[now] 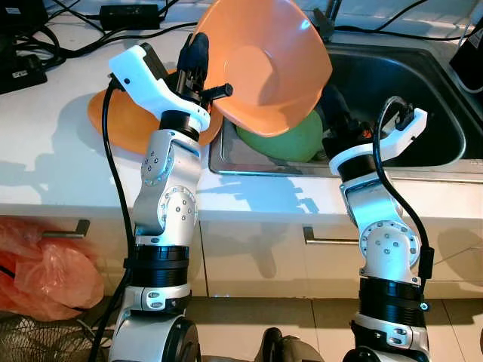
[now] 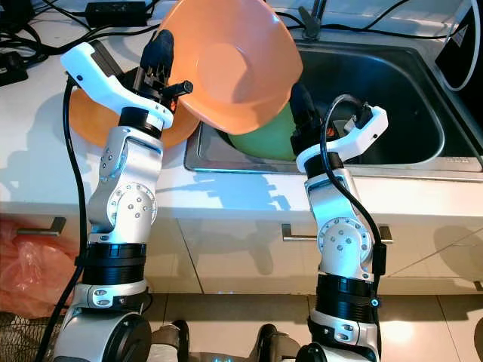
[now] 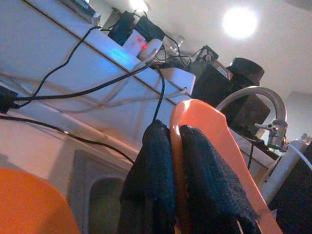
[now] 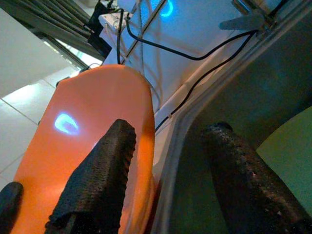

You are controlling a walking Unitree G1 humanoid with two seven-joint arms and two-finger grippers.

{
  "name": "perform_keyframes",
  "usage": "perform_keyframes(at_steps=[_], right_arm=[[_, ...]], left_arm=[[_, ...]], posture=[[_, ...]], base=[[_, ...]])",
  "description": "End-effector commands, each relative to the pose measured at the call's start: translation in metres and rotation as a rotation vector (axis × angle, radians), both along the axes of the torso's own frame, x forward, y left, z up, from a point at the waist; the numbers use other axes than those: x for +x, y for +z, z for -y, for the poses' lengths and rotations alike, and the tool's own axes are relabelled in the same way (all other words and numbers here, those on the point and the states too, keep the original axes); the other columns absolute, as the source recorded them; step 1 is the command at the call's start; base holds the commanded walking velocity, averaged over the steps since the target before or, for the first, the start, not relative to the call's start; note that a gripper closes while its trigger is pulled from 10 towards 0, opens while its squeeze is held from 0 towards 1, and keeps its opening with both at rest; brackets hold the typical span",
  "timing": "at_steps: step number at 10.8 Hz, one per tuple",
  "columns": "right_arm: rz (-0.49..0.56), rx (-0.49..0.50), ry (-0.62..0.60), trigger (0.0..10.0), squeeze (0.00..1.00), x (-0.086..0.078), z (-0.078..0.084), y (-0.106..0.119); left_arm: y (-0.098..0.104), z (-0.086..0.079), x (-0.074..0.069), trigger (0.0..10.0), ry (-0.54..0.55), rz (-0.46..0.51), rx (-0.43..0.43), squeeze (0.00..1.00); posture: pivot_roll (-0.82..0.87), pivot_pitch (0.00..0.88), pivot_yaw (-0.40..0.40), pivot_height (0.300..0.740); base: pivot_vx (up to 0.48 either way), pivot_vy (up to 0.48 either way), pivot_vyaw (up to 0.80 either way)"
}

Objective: Kitchen organization

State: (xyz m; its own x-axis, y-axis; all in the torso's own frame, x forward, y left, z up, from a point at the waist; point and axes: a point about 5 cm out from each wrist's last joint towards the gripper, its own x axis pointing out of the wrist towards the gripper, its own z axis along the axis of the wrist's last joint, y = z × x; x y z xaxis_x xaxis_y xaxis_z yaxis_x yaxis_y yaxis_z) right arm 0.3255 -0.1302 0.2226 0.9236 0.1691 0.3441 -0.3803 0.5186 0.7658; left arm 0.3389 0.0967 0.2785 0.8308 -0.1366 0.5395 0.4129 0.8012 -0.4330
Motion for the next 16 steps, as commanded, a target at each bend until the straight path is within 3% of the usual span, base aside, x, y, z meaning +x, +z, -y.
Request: perform_keyframes(at_steps=[1, 3, 4, 11, 12, 16], right_arm=[[-0.001, 0.014, 0.006, 10.0, 1.00, 0.000, 0.001, -0.001], [-0.009, 0.014, 0.015, 10.0, 1.00, -0.001, -0.001, -0.002], [-0.027, 0.015, 0.038, 10.0, 0.00, -0.001, -0.005, -0.005], [-0.034, 0.027, 0.104, 10.0, 0.00, -0.001, -0.014, -0.006], [-0.034, 0.026, 0.098, 0.0, 0.00, 0.000, -0.013, -0.006], [-0.037, 0.024, 0.086, 0.0, 0.00, 0.000, -0.012, -0.006]], left_arm=[[0.008, 0.011, -0.005, 10.0, -0.037, 0.040, -0.031, 0.00], [0.008, 0.011, -0.005, 10.0, -0.039, 0.039, -0.030, 0.00], [0.007, 0.013, -0.005, 10.0, -0.051, 0.036, -0.027, 0.00], [0.004, 0.026, -0.009, 10.0, -0.153, 0.040, 0.010, 0.00], [0.004, 0.026, -0.009, 10.0, -0.155, 0.040, 0.010, 0.00], [0.005, 0.022, -0.007, 10.0, -0.121, 0.038, 0.009, 0.00]], posture=[[0.14, 0.173, -0.057, 0.740], [0.14, 0.174, -0.057, 0.740], [0.14, 0.176, -0.058, 0.740], [0.15, 0.176, -0.060, 0.740], [0.15, 0.176, -0.058, 0.740], [0.14, 0.174, -0.056, 0.740]], base=[[0.000, 0.000, 0.00], [0.000, 0.000, 0.00], [0.000, 0.000, 0.00], [0.000, 0.000, 0.00], [0.000, 0.000, 0.00], [0.000, 0.000, 0.00]])
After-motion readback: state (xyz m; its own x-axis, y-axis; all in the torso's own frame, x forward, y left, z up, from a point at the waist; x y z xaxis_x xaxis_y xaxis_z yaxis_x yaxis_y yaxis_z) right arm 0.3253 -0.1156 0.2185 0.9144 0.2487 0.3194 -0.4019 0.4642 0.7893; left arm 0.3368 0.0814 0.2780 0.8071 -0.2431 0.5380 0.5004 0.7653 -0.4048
